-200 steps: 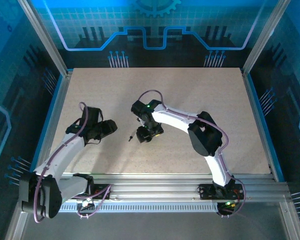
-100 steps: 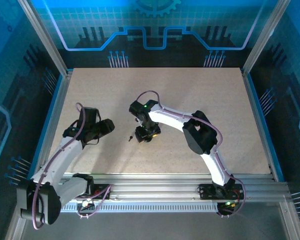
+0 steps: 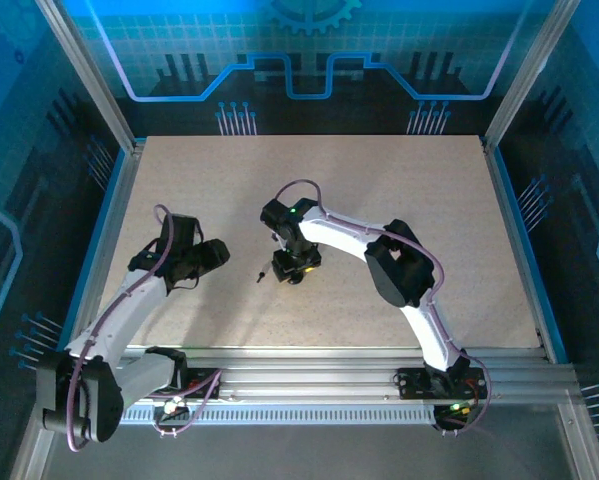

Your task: Insert the wireless bluetooth earbuds into the charging case

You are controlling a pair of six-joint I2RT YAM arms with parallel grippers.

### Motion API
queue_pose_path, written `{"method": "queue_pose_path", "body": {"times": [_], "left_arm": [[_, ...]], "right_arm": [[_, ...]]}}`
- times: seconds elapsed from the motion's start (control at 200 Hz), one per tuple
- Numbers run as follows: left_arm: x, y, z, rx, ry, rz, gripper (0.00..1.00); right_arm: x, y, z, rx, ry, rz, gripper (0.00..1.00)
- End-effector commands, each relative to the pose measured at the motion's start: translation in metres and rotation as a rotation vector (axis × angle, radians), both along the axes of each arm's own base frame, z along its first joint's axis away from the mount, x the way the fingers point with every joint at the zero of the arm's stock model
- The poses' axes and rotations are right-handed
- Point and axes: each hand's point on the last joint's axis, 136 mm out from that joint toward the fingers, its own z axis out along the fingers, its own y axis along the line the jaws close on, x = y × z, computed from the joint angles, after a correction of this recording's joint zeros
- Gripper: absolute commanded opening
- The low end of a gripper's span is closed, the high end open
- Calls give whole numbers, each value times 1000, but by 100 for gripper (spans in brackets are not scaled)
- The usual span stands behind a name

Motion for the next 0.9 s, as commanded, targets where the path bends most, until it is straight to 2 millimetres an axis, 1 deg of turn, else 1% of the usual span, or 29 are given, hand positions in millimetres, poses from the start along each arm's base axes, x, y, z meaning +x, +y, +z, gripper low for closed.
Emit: {"method": "queue_pose_path", "body": {"times": [0.0, 0.135, 0.215, 0.285, 0.37, 0.475, 0.58, 0.72, 0.81, 0.835, 0.895], "left_arm": [[4, 3, 5, 18, -6, -10, 53], [4, 3, 4, 18, -5, -11, 53], [3, 3, 3, 19, -2, -13, 53], [3, 2, 3, 15, -1, -21, 53], [3, -3, 6, -4, -12, -42, 53], [6, -12, 11, -40, -44, -91, 52], [11, -27, 24, -91, -106, -166, 51], [16, -57, 54, -190, -244, -309, 48], [16, -76, 75, -239, -333, -417, 48], [15, -82, 81, -250, -355, -446, 48], [15, -95, 93, -276, -406, -511, 48]], "right_arm": [[-3, -5, -15, -20, 44, -14, 62], [-3, -5, -18, -25, 48, -9, 59], [-3, -5, -19, -27, 47, -5, 53], [-1, -5, -15, -21, 32, -6, 48], [0, -6, -5, 0, -1, -3, 46], [3, -6, 16, 63, -79, 8, 44], [5, -8, 40, 145, -182, 29, 42], [8, -15, 76, 249, -348, 77, 40], [6, -21, 96, 309, -468, 145, 40], [7, -21, 105, 335, -512, 165, 40], [5, -22, 116, 396, -590, 225, 40]]}}
